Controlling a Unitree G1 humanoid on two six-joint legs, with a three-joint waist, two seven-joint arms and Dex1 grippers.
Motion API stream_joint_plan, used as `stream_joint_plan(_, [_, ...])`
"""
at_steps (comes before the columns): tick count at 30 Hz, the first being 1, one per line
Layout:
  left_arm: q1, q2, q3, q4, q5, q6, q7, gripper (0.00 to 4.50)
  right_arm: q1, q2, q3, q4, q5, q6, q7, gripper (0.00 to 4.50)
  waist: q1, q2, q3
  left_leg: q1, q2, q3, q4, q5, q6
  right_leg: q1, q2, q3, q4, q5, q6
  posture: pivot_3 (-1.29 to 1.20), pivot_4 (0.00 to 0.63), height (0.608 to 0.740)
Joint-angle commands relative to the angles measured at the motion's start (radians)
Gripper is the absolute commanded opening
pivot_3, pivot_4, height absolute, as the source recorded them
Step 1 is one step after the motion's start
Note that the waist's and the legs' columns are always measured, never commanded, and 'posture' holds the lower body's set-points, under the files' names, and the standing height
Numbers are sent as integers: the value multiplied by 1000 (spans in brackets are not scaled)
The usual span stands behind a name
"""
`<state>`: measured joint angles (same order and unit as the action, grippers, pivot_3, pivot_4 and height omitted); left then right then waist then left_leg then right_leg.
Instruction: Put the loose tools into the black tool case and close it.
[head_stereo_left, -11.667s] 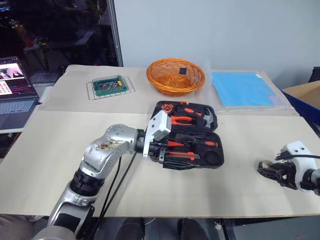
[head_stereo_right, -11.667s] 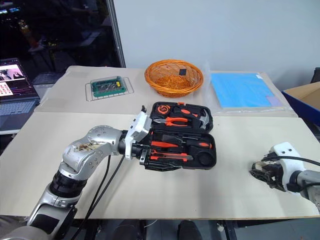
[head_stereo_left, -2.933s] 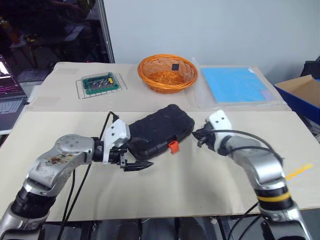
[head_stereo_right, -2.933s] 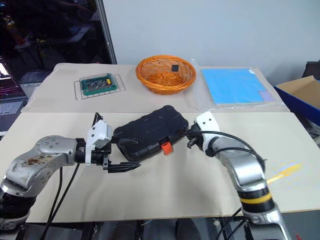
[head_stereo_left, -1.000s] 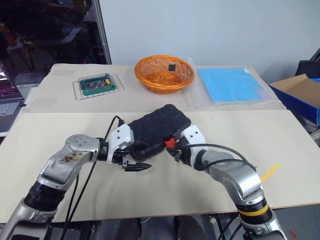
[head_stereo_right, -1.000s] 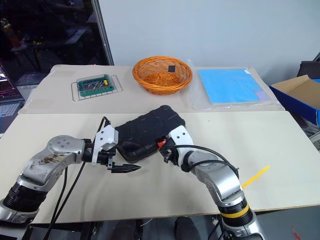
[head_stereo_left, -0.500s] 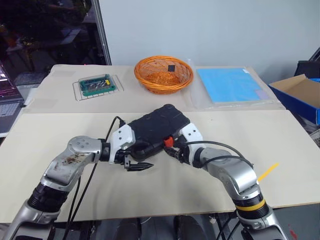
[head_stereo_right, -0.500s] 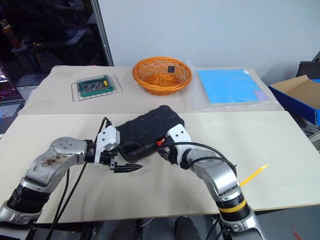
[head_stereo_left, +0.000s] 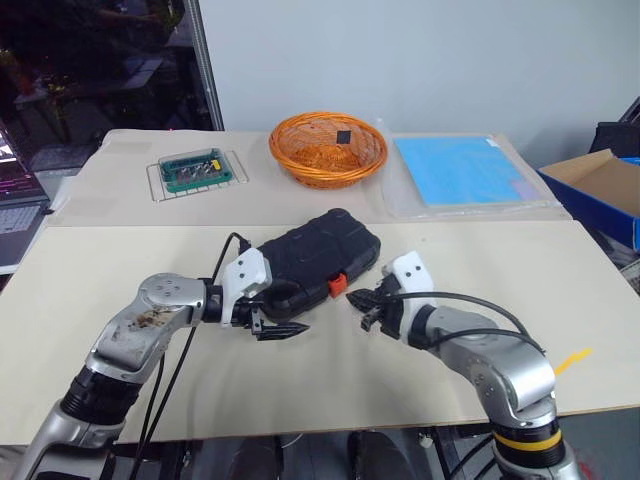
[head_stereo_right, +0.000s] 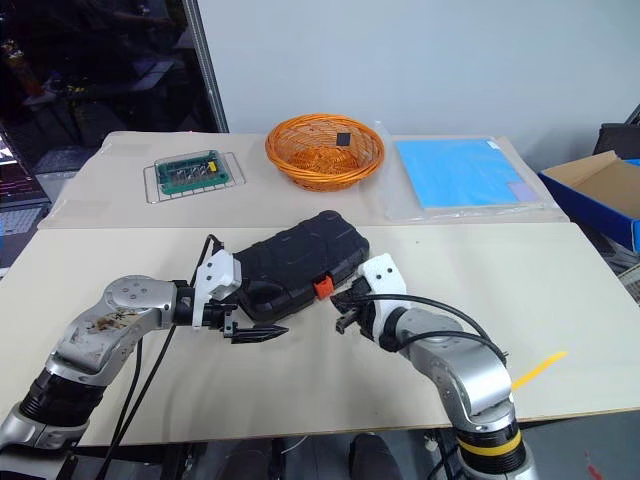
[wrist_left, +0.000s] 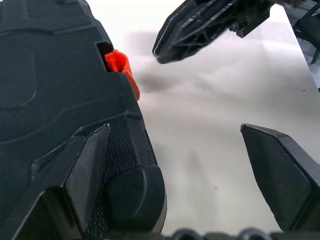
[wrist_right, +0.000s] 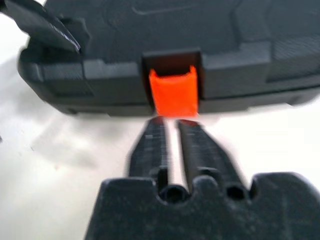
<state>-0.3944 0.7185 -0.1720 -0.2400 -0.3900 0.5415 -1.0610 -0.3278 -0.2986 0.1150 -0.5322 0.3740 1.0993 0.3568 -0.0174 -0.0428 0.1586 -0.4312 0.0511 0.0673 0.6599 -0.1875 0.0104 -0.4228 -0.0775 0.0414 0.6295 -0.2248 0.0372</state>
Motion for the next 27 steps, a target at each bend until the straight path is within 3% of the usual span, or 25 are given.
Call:
stream_joint_plan(1, [21, 5, -16, 22, 19, 13, 2, 4500, -53, 22, 14, 55, -19, -49, -19, 70, 1, 0, 0, 0, 0, 0, 0, 0, 0, 0, 0, 0, 0, 0, 0, 0, 150, 740])
stream_joint_plan(6, [23, 4, -15, 17, 20, 16, 7, 4500, -81, 38, 52, 145, -53, -109, -25, 70, -6, 0, 0, 0, 0, 0, 0, 0, 0, 0, 0, 0, 0, 1, 1, 0, 150, 740])
stream_joint_plan(16, [38, 2, -9, 11, 20, 20, 22, 4500, 2, 7, -5, -19, 19, -130, 35, 70, -2, 0, -1, 0, 0, 0, -1, 0, 0, 0, 0, 0, 0, 1, 1, 0, 150, 740])
stream_joint_plan(27, [35, -3, -11, 20, 26, 15, 26, 4500, -25, 48, 46, 179, -78, -354, 18, 70, -1, 1, -1, 1, 0, 0, -1, 0, 0, 0, 0, 0, 0, -1, -1, 0, 150, 740])
